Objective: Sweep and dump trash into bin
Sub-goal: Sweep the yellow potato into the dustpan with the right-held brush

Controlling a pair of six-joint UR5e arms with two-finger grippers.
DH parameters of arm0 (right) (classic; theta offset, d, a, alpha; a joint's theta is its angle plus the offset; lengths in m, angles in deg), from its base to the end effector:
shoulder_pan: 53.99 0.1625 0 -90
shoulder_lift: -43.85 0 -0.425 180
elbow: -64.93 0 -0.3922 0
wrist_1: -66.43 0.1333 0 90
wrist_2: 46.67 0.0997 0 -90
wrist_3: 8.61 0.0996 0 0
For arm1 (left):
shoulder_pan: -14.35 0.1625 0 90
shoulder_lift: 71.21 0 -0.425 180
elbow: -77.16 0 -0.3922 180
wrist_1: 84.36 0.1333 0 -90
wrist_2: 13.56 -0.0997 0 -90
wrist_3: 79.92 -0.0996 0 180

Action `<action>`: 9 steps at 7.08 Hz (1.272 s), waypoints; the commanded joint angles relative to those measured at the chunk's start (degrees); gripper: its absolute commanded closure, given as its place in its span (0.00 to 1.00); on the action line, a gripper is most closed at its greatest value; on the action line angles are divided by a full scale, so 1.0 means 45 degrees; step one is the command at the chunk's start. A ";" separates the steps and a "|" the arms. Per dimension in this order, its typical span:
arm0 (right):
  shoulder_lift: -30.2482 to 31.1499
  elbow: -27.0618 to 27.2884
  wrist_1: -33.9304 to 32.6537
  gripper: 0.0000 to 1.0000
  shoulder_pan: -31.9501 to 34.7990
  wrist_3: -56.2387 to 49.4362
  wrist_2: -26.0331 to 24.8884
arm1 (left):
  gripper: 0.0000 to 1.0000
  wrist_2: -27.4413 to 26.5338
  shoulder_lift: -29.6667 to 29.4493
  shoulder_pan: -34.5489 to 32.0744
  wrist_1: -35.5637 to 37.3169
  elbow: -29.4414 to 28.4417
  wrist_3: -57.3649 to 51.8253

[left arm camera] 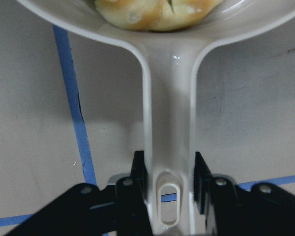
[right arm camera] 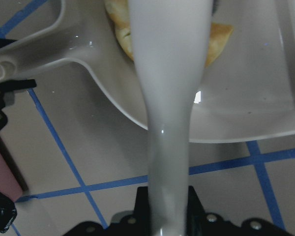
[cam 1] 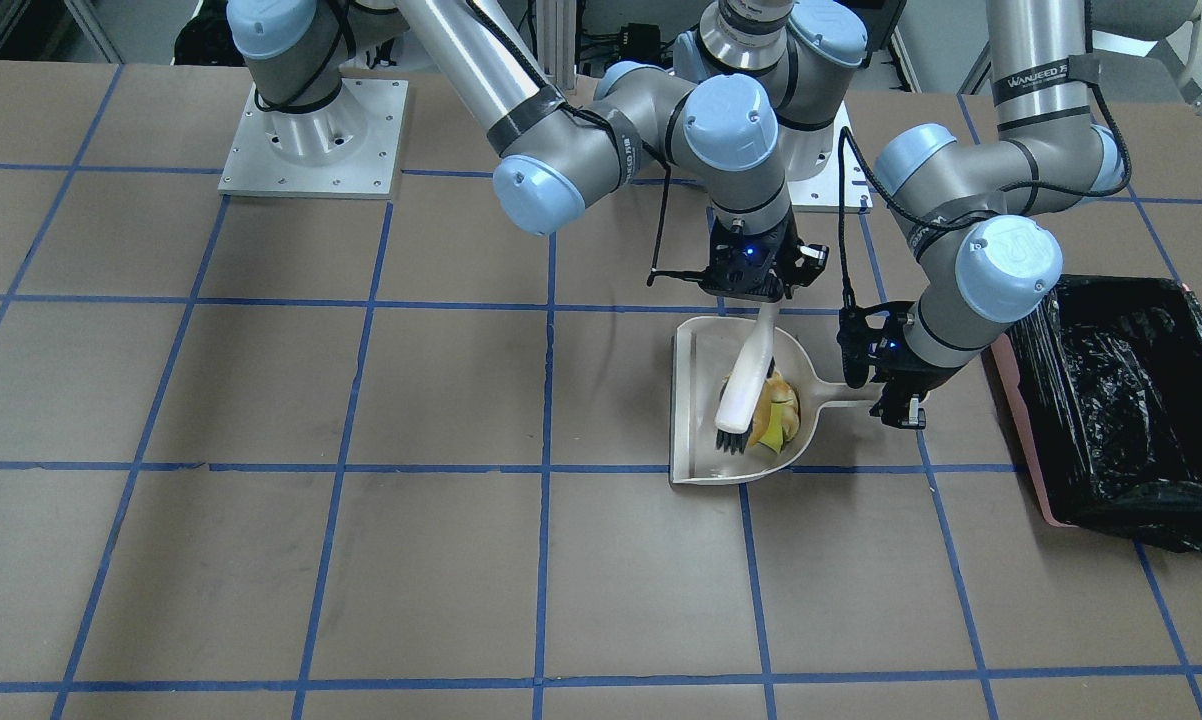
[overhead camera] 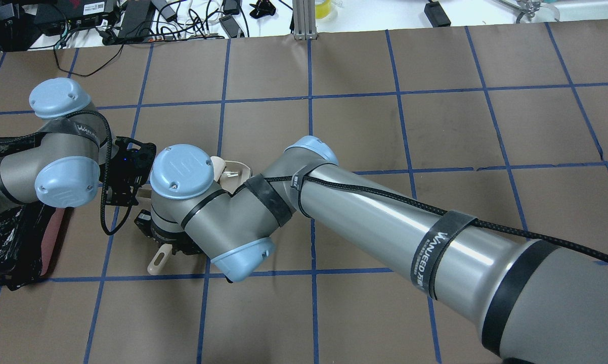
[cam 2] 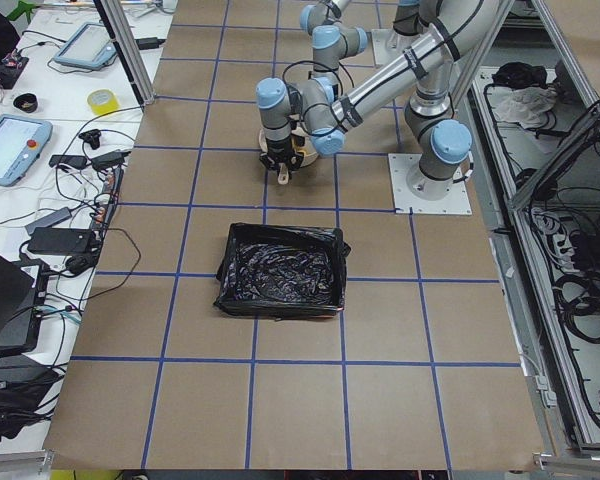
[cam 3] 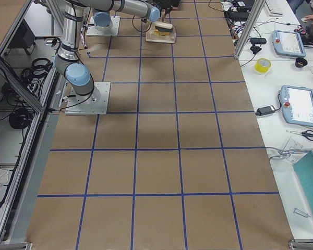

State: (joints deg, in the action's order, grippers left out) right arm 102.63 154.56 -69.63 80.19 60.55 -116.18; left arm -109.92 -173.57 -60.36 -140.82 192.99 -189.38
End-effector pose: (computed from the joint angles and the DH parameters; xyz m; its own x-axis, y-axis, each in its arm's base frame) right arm 0.5929 -0.3688 0.2610 -0.8447 0.3911 -0.3654 0.3288 0.9179 0.2223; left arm 0.0114 -0.5055 0.2284 0.0723 0.9909 0.1132 0.9937 -0.0814 0.0771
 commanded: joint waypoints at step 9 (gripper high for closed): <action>0.1354 0.0511 0.4412 1.00 0.0747 0.2186 -0.1035 | 1.00 0.1118 -0.0185 0.0312 0.0026 -0.0563 -0.0030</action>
State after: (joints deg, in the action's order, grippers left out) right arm 107.82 156.28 -52.01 82.26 68.78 -120.15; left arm -105.93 -174.36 -59.08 -140.67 190.55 -189.59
